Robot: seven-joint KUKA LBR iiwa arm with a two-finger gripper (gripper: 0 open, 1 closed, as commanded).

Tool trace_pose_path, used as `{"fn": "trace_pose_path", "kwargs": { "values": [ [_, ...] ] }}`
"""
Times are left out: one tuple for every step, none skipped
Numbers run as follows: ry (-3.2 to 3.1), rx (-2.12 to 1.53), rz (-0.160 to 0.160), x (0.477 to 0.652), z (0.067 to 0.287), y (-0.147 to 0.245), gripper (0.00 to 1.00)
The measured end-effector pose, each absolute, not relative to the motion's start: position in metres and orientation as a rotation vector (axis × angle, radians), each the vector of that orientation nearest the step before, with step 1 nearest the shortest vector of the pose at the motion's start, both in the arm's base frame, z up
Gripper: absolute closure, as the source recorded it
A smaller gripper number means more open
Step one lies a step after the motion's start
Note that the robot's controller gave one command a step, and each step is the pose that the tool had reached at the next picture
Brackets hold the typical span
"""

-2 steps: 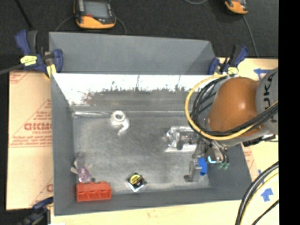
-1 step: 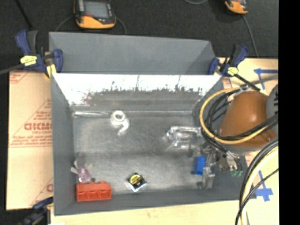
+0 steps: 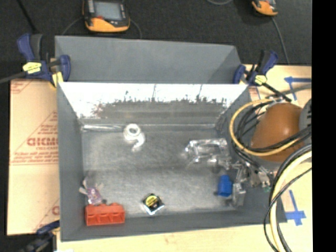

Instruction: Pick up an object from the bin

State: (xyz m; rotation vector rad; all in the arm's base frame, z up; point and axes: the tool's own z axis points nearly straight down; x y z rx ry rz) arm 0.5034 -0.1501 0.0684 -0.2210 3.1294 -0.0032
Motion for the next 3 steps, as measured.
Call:
{"fn": "trace_pose_path", "kwargs": {
  "values": [
    [3.128, -0.227, -0.004, 0.5033, 0.0712, -0.1480, 1.00],
    [3.129, -0.228, -0.004, 0.5031, 0.0707, -0.1481, 0.00],
    [3.127, -0.230, -0.004, 0.5035, 0.0713, -0.1479, 1.00]
  ]
}}
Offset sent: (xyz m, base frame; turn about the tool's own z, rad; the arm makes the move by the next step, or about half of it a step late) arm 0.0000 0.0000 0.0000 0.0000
